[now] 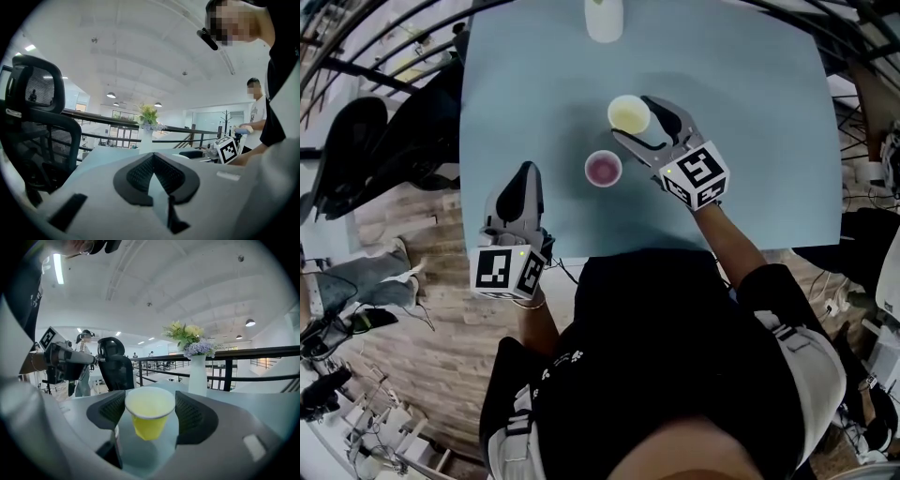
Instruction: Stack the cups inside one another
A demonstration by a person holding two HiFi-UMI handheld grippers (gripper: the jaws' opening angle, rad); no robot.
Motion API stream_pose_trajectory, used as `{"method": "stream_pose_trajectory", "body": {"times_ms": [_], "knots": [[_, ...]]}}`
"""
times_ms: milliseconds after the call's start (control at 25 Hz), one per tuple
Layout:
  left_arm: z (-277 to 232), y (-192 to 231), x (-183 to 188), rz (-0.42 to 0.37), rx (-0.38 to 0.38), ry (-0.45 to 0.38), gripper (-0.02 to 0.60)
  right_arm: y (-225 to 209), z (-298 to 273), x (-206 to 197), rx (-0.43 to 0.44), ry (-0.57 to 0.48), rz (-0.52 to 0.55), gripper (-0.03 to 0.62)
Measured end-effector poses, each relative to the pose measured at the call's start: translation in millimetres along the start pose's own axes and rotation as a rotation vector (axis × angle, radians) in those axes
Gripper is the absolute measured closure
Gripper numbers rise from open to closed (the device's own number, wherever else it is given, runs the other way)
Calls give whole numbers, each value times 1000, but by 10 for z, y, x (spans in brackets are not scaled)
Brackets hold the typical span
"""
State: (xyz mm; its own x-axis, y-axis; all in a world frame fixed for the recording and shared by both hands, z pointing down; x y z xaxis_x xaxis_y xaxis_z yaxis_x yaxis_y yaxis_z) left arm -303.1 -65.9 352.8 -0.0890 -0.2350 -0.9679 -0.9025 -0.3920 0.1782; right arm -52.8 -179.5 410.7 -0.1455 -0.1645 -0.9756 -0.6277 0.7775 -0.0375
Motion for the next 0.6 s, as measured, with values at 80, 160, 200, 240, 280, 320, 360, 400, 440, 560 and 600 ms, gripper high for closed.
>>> {"method": "stream_pose_trajectory", "body": {"times_ms": [80, 160, 200, 240, 280, 320, 360, 400, 440, 560, 600], "knots": [[29, -5, 0, -4, 1, -3, 591, 80, 8, 28, 21, -8, 1, 256], [65, -5, -1, -4, 2, -6, 592, 174, 11, 55, 45, -14, 4, 256], [82, -8, 0, -4, 4, -8, 591, 220, 16, 69, 57, -18, 4, 256], [97, -11, 1, -4, 6, -10, 591, 262, 22, 83, 68, -21, 5, 256], [111, -13, 2, -3, 8, -13, 592, 301, 28, 97, 79, -25, 5, 256], [124, -15, 2, -2, 11, -15, 591, 338, 32, 109, 89, -28, 5, 256], [137, -17, 0, -1, 13, -16, 591, 372, 37, 120, 99, -30, 5, 256], [149, -20, -2, 0, 16, -18, 591, 403, 43, 130, 110, -31, 4, 256], [160, -27, -5, 2, 18, -19, 591, 431, 50, 138, 120, -32, 5, 256], [194, -59, -6, 1, 23, -24, 591, 499, 84, 154, 144, -36, 9, 256], [207, -67, -9, 1, 25, -25, 591, 521, 96, 153, 149, -36, 10, 256]]}}
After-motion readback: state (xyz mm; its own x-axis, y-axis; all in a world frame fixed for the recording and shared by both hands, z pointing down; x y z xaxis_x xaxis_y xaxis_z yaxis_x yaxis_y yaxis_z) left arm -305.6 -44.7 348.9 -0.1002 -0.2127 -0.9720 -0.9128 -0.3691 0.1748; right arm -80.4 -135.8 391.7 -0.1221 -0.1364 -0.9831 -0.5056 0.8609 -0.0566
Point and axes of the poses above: the fingertips, and each gripper's own axes: z backward along the fingers, y to its left, x out of its top, the point moved 9 cm from there along z, backward along the fingers, and after that the axes turned 2 degrees about -x, right-handed, at the moved point
